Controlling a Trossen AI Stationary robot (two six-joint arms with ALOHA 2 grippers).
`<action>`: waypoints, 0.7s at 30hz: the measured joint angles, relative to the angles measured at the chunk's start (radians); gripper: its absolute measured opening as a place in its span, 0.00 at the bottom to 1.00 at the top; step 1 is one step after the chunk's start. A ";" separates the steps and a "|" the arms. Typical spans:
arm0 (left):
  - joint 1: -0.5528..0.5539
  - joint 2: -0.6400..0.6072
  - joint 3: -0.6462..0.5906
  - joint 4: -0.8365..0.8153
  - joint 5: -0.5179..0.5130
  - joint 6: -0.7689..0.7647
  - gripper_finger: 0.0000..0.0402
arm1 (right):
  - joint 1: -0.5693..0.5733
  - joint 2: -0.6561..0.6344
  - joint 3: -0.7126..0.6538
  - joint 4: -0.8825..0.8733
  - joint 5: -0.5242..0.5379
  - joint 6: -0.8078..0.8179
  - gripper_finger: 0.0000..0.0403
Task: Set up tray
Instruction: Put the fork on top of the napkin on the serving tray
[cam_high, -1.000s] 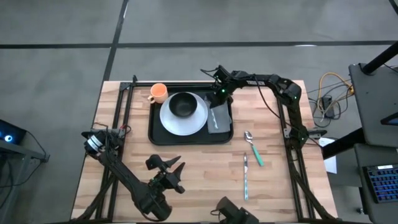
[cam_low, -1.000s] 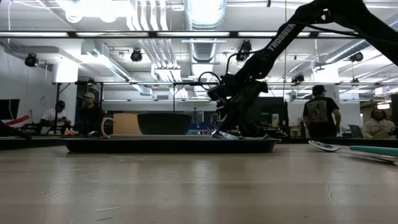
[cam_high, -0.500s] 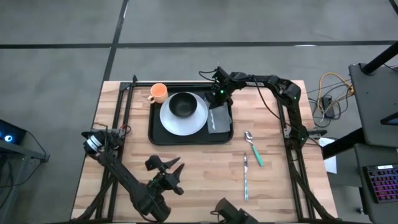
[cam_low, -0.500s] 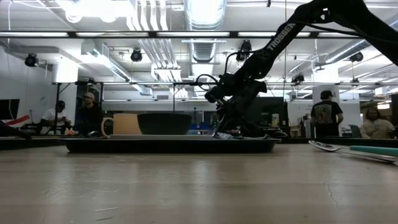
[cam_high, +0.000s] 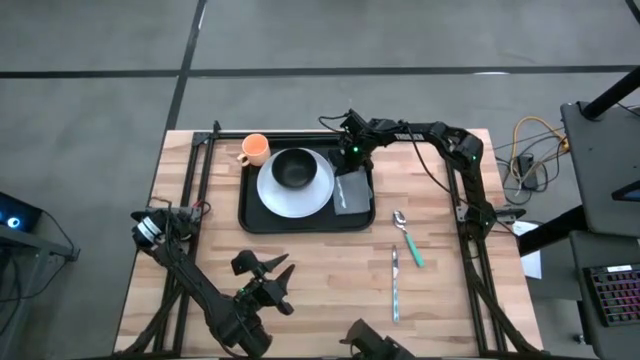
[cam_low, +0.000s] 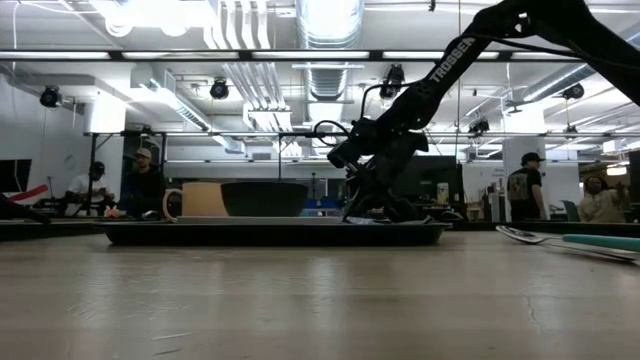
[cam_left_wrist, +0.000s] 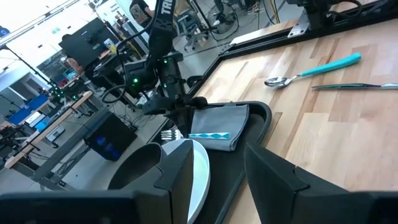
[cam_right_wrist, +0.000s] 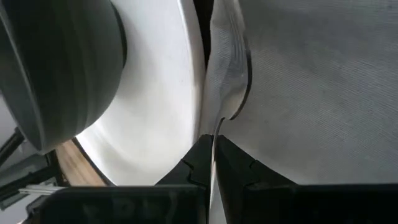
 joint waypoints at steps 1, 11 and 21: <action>0.000 -0.003 0.000 0.000 0.000 0.000 0.31 | 0.000 -0.002 -0.001 -0.001 0.003 0.000 0.02; -0.006 -0.014 0.000 0.002 0.000 0.000 0.31 | 0.005 -0.010 -0.007 -0.039 0.024 0.046 0.02; -0.015 -0.018 0.000 0.006 0.000 0.000 0.31 | 0.007 -0.013 -0.008 -0.066 0.024 0.026 0.12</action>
